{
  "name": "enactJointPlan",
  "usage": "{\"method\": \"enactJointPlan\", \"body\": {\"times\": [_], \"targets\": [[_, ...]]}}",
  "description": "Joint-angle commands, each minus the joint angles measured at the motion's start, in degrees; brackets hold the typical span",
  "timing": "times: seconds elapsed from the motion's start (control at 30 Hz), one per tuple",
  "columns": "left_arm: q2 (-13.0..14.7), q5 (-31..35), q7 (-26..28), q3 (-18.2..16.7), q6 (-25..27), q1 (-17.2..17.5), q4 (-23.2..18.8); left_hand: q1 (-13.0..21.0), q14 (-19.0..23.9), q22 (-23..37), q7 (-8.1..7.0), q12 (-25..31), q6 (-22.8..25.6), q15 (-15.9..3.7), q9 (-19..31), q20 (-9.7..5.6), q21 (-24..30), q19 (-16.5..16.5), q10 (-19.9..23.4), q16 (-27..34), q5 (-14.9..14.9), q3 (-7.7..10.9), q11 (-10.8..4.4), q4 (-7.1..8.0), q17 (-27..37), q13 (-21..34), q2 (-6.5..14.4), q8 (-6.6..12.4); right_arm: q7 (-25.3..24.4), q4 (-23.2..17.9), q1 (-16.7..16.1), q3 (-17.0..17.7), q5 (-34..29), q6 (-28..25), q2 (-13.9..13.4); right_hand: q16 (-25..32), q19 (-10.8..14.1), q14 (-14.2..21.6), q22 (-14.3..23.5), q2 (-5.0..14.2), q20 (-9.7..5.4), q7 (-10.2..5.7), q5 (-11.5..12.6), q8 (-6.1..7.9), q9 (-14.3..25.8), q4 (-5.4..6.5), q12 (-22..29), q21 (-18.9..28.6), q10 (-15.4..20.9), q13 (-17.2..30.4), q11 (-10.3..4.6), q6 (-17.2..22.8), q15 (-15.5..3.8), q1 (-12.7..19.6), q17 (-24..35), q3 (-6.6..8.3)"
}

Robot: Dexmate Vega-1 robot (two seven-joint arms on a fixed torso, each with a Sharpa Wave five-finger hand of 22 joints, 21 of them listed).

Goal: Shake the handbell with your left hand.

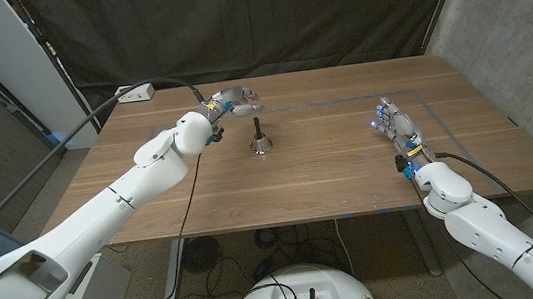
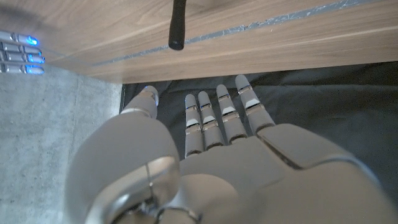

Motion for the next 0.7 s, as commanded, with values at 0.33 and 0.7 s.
{"method": "enactJointPlan", "body": {"times": [0.33,0.7], "targets": [[1.68,-15.87,14.92,-13.78,-12.83,14.77,-2.97,-3.98,0.57,0.41,1.46,0.1,-2.26,0.2,-0.86,-0.7,0.14,1.03,0.46,-0.03,-0.72,-1.65,0.79,1.67,0.21,-0.67,-1.18,-0.95,-1.02,1.92,1.83,-2.7,-7.58,5.24,1.83,0.65,1.04,1.23,0.1,-0.5,-0.12,-0.15,-0.01,0.04,0.23,-0.04,0.51,0.14,1.46,0.19,-0.48,0.3,-0.09,0.36,0.02,-0.39],[1.99,-24.25,17.3,-20.46,-21.8,22.61,-3.46,-8.39,-1.83,0.49,0.44,-0.21,-2.6,0.3,-1.96,0.35,-1.54,-2.23,-0.08,-0.84,-1.08,-3.71,0.62,3.29,0.12,-1.66,-2.62,-0.91,-2.05,2.03,2.67,-4.75,-10.6,6.59,3.9,1.03,1.94,2.53,0.1,-1.22,-0.15,-0.52,0.04,0.22,0.23,0.1,0.79,0.34,2.55,0.21,-0.77,1.06,-0.16,-0.24,0.03,-0.86]]}}
